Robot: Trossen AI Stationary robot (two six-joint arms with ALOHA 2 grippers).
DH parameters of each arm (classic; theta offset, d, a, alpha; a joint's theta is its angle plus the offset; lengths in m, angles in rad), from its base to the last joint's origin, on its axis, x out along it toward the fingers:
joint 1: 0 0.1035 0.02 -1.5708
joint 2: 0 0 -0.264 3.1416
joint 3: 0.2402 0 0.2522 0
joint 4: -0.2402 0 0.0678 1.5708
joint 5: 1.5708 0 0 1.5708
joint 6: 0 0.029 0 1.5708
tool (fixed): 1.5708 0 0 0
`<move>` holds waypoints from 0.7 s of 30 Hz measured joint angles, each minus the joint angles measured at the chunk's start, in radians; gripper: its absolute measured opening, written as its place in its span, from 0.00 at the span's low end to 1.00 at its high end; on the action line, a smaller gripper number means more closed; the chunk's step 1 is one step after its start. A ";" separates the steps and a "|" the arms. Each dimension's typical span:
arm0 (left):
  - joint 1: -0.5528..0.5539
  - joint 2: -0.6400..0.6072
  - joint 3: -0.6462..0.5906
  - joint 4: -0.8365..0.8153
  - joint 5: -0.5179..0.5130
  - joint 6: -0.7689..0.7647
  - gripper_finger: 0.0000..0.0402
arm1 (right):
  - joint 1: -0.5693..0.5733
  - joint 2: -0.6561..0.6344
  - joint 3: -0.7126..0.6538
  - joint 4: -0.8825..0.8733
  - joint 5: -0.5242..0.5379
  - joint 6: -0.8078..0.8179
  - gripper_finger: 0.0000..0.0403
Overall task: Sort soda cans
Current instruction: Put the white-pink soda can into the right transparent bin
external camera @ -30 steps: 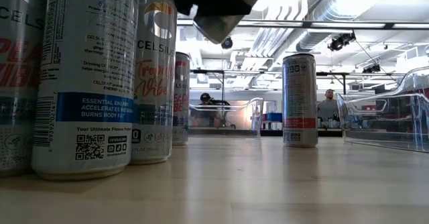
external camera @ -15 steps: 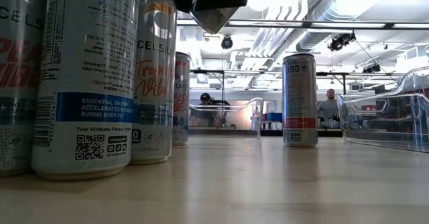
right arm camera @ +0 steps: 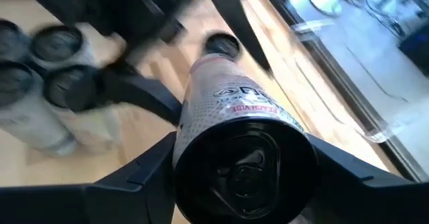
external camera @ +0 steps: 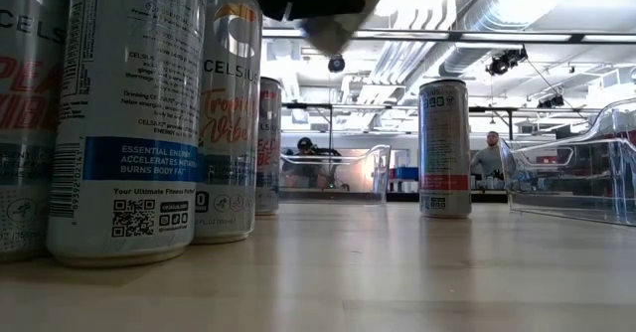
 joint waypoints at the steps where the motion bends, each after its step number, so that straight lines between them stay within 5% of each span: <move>1: 0.000 -0.008 0.000 -0.015 -0.035 -0.003 0.91 | 0.008 -0.002 0.023 -0.057 0.007 0.029 0.59; 6: 0.002 -0.068 0.001 -0.131 -0.099 -0.069 0.98 | 0.041 -0.014 0.130 -0.370 -0.035 0.251 0.59; 13: 0.008 -0.203 -0.065 -0.221 -0.004 -0.210 0.98 | 0.059 -0.148 0.043 -0.352 -0.236 0.277 0.59; 21: 0.007 -0.325 -0.187 -0.215 0.009 -0.309 0.98 | 0.068 -0.421 -0.183 -0.348 -0.319 0.500 0.59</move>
